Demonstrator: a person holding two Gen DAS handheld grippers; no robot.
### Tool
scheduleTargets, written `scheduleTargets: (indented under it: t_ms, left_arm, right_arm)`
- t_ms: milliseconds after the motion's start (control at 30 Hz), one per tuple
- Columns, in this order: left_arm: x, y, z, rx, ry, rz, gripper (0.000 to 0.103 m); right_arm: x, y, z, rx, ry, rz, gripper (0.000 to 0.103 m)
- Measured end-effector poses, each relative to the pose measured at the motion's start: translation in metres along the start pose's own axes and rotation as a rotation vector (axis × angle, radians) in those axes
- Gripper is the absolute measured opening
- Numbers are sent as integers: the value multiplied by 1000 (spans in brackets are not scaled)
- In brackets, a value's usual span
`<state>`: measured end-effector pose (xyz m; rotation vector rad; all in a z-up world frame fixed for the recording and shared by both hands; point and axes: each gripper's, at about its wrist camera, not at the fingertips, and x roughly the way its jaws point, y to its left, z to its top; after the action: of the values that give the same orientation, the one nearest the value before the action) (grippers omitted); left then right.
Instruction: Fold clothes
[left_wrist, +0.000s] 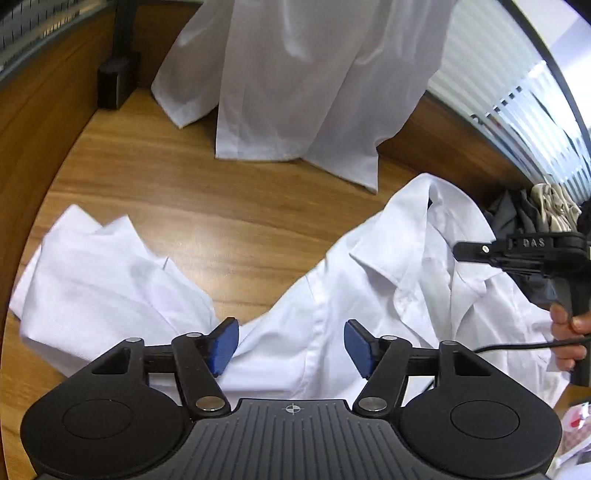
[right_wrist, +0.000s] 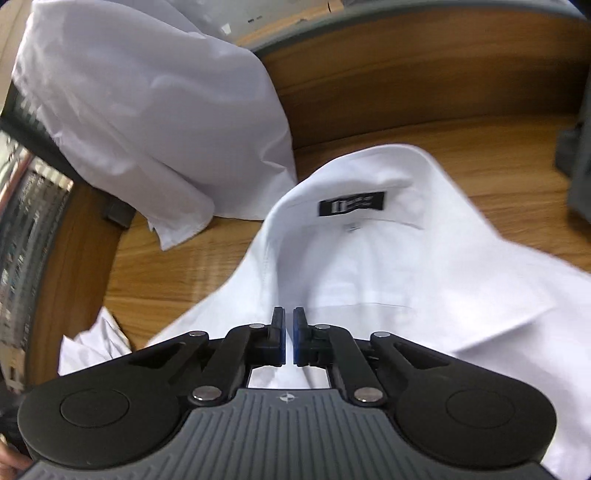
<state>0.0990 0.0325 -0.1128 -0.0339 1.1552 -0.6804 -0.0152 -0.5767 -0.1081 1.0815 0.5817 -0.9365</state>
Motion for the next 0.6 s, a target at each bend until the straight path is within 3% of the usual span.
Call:
scheduleTargets:
  t_ms: [67, 133, 200, 233, 267, 433, 600]
  left_arm:
    - [5, 2, 2, -2, -1, -6, 69]
    - [10, 4, 5, -3, 0, -21, 68]
    - [11, 3, 7, 1, 3, -45, 51]
    - [12, 2, 8, 3, 5, -57, 31]
    - [10, 0, 7, 7, 3, -80, 23]
    - [-1, -19, -5, 71, 23, -208, 23]
    - [5, -46, -22, 177, 67, -242, 24]
  right_arm:
    - [-6, 4, -4, -40, -3, -11, 9]
    - [-12, 9, -9, -75, -3, -16, 22]
    - [-16, 16, -13, -106, 0, -4, 31]
    - [-18, 21, -15, -123, 3, 4, 32]
    - [-19, 26, -16, -142, 5, 13, 32]
    - [-26, 59, -13, -222, 0, 74, 40]
    - [-8, 95, -2, -311, 34, 134, 44]
